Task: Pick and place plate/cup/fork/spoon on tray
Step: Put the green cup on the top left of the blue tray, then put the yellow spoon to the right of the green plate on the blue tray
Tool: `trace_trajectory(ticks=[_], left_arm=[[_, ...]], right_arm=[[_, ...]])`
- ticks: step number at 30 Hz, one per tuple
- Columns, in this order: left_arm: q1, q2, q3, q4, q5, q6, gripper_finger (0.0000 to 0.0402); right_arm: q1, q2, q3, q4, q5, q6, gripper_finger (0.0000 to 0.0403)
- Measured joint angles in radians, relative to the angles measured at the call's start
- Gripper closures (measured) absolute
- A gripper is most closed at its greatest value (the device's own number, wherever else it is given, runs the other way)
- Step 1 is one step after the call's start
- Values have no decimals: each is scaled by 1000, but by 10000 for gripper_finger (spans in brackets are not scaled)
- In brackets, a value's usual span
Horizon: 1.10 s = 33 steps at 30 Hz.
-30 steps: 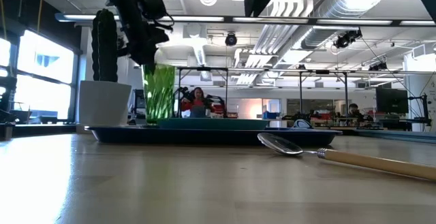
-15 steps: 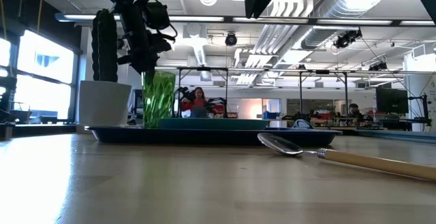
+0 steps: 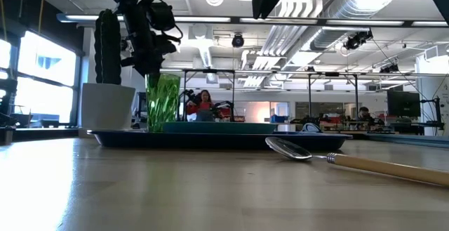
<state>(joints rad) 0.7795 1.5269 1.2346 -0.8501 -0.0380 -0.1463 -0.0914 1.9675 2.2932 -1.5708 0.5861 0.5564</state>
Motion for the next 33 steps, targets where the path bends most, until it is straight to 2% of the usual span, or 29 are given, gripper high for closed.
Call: trace_trajectory(ticks=[15, 30, 33], left_arm=[[0, -19, 0, 20, -9, -7, 319], [0, -133, 0, 34, -31, 1, 321], [-1, -174, 0, 34, -13, 2, 320]], right_arm=[[0, 0, 0, 0, 0, 0, 281], [4, 0, 0, 0, -51, 37, 281], [12, 0, 0, 0, -102, 64, 281]])
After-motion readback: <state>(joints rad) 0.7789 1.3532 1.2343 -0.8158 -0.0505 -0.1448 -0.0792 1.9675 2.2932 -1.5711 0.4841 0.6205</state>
